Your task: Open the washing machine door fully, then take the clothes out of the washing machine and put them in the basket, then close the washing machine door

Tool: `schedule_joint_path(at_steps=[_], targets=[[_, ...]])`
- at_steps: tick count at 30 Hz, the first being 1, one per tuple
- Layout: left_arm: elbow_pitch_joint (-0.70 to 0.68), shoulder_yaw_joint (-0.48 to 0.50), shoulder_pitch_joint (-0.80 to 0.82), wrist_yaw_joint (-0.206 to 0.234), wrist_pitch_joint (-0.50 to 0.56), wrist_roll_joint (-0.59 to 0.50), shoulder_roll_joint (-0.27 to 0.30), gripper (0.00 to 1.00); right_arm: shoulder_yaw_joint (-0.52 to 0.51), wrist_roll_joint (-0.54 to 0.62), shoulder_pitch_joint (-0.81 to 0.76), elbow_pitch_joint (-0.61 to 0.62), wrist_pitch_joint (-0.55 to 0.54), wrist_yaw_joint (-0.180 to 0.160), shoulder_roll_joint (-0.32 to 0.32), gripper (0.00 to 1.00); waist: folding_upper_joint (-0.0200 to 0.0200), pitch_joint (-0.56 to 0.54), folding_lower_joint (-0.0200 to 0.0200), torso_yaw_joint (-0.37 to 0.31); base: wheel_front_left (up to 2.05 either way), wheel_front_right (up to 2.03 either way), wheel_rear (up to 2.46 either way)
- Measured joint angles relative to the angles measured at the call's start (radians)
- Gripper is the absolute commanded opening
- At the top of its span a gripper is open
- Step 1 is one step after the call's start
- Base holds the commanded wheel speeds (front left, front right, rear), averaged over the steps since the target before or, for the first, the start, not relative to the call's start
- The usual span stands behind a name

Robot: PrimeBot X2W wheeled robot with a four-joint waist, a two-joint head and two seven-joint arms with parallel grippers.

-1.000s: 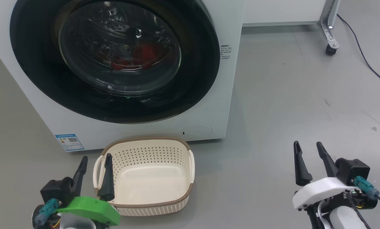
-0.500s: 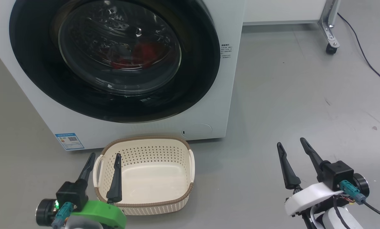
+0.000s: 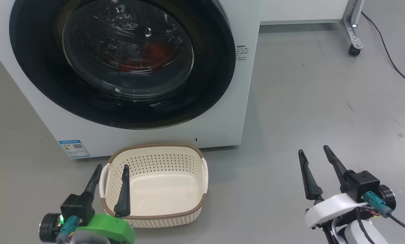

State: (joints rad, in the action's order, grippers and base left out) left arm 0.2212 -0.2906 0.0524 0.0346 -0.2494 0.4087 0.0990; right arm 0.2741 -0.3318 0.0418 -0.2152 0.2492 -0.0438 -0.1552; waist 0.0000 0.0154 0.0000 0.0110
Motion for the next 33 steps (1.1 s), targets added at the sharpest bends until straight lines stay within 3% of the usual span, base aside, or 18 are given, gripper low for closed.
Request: schedule_joint_path(at_steps=[6,7,8,9,22,33], targets=[[0.003,0.003,0.0,0.0,0.0,-0.001,-0.007,1.0,-0.005,0.001,-0.001,0.002,0.0,0.0,0.008,1.0,0.0,0.002,0.0,0.001,0.0,0.0,0.0],[0.004,0.004,0.0,0.0,0.0,-0.001,-0.007,1.0,-0.007,0.001,-0.001,0.002,0.0,0.0,0.01,0.91,0.0,0.002,0.0,0.001,0.0,0.0,0.0],[0.004,0.004,0.0,0.0,0.0,-0.001,-0.007,1.0,-0.01,0.001,-0.001,0.002,0.0,0.0,0.012,0.08,0.0,0.003,0.0,0.001,0.0,0.0,0.0],[0.004,0.005,0.0,0.0,0.0,-0.001,-0.008,1.0,-0.011,0.001,-0.001,0.002,0.0,0.001,0.015,0.0,0.0,0.003,0.0,0.001,0.0,0.0,0.0],[0.005,0.01,0.0,-0.002,-0.002,-0.011,-0.015,1.0,-0.048,-0.021,-0.005,0.002,0.0,0.018,0.031,0.0,0.0,0.017,0.0,0.01,0.0,0.0,0.0],[-0.008,0.012,0.022,-0.004,-0.002,-0.016,-0.021,1.0,-0.101,-0.13,0.001,0.002,0.0,0.062,0.063,0.0,0.0,0.062,0.0,0.03,0.0,0.0,0.0]])
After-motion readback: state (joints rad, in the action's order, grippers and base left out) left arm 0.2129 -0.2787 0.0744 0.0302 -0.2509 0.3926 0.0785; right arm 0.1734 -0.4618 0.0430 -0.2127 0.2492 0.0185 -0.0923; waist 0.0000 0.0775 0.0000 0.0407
